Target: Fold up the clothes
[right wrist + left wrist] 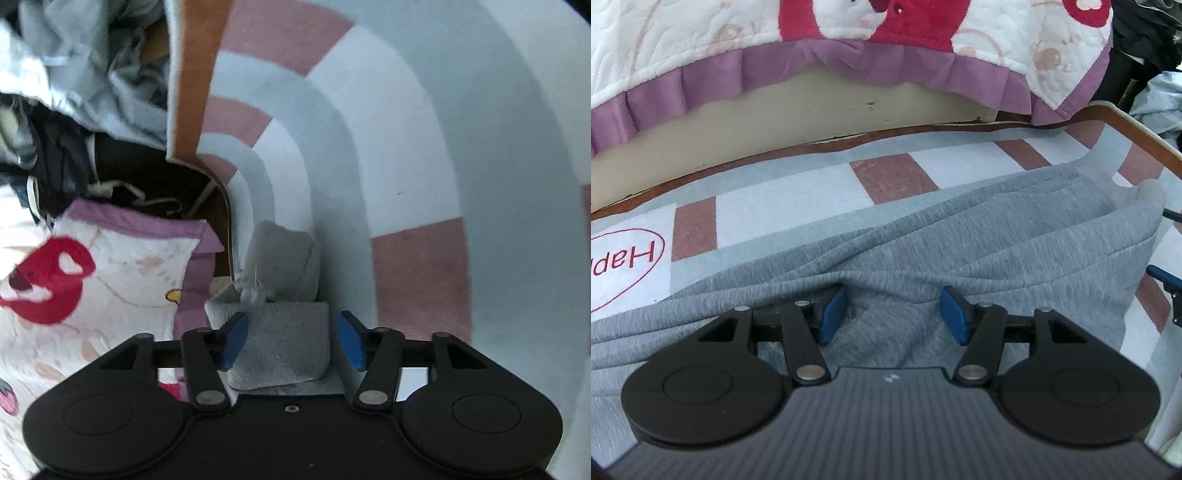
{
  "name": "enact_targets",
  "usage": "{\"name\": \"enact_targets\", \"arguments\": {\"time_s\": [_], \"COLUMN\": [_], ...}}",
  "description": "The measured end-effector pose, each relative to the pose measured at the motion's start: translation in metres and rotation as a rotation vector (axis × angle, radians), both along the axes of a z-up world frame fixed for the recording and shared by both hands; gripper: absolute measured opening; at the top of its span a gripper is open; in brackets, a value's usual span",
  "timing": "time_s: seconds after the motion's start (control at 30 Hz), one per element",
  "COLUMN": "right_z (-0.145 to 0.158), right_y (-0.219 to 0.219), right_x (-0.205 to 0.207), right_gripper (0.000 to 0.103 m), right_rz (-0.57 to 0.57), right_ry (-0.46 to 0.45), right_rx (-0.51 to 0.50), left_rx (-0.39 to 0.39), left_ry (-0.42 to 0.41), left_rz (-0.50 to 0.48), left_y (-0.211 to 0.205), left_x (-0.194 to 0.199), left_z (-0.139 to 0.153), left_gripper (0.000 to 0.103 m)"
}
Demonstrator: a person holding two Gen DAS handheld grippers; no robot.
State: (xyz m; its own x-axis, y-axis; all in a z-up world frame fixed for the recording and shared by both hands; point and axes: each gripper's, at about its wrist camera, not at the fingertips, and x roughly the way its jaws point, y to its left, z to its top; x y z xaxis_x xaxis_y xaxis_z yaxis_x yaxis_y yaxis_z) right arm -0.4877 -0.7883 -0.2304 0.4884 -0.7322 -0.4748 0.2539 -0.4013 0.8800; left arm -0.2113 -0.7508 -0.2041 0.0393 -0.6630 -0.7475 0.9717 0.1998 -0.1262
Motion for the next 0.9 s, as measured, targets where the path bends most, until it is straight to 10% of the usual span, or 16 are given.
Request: {"name": "enact_targets", "arguments": {"time_s": [0.37,0.53,0.63,0.8,0.9], "right_z": [0.019,0.012,0.046,0.097,0.073], "right_y": [-0.027,-0.039,-0.03,-0.017,-0.033], "right_x": [0.03,0.053,0.078,0.121,0.111], "right_gripper": [0.074,0.08,0.035,0.029,0.029], "right_rz": [0.119,0.243,0.29,0.358,0.316], "right_ry": [0.097,0.176,0.42,0.834,0.773], "right_rx": [-0.162,-0.078,-0.233,-0.465,-0.3], "left_rx": [-0.021,-0.026,-0.034,-0.082,-0.087], "left_ry": [-0.006,-0.014,0.002,0.118,0.134], "left_rz": [0.011,0.013,0.011,0.074,0.076], "left_y": [0.004,0.005,0.007,0.017,0.018], "left_x": [-0.001,-0.004,-0.001,0.017,0.022], "left_z": [-0.002,-0.001,-0.001,-0.003,-0.005], "left_gripper": [0.057,0.057,0.058,0.058,0.058]}}
